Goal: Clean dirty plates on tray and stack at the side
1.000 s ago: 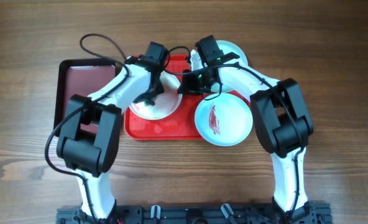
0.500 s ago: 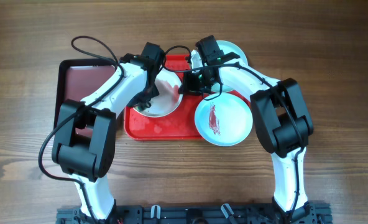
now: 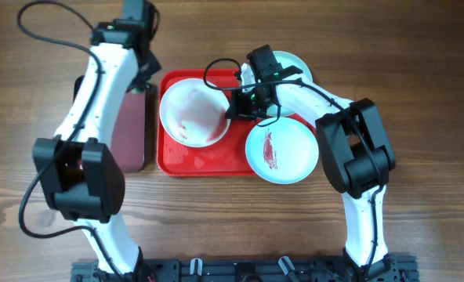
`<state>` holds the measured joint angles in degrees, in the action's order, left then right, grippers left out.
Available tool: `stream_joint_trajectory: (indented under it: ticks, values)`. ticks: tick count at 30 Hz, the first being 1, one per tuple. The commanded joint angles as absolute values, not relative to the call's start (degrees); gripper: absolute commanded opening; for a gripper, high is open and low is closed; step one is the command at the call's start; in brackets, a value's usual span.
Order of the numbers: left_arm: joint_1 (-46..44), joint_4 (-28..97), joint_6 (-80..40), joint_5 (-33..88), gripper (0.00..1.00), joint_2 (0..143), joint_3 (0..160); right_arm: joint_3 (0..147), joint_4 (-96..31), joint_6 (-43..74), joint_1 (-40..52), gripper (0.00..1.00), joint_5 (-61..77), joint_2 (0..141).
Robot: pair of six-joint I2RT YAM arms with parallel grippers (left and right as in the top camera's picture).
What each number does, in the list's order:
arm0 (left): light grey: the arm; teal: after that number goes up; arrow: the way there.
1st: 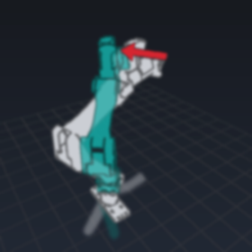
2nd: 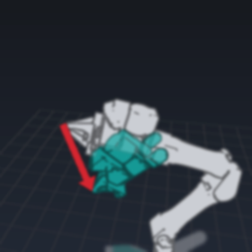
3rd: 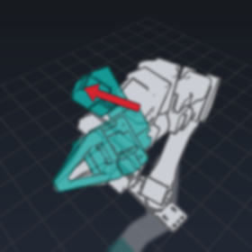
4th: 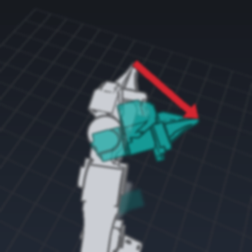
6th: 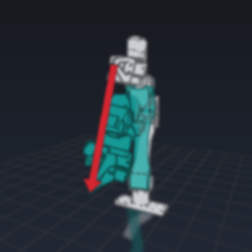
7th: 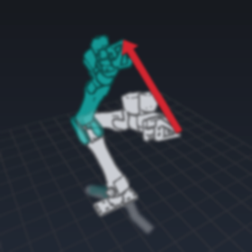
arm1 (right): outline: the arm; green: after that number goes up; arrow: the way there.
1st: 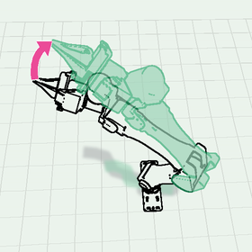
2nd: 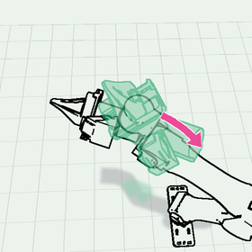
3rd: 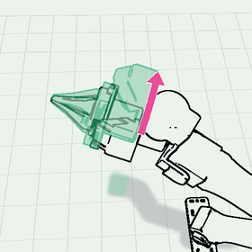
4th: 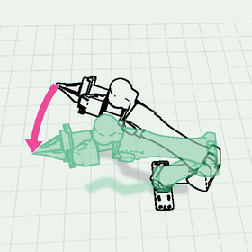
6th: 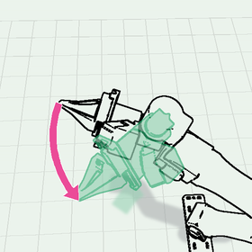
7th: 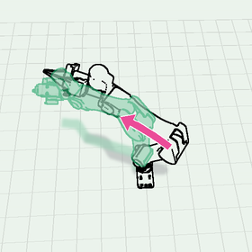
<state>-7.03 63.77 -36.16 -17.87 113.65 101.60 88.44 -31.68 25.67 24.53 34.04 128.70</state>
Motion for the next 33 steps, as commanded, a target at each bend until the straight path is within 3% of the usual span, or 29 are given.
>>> stream_joint_trajectory:
  ticks: [1,7,15,33]
  values:
    - [-2.76,69.12,-29.08,-4.84,0.04,112.49,102.39,88.51,-32.73,24.75,24.29,0.04,31.05,129.45]
    - [-0.03,73.93,-25.69,-3.01,0.04,112.49,102.37,88.51,-38.00,22.06,25.54,0.04,18.81,120.68]
    - [0.43,72.14,-25.69,-3.03,0.04,112.51,102.32,88.51,-45.32,19.51,33.43,0.04,-8.01,108.53]
    - [0.49,72.01,-25.69,-3.03,0.04,112.51,102.32,88.66,-45.50,18.02,45.52,0.04,-46.87,107.35]
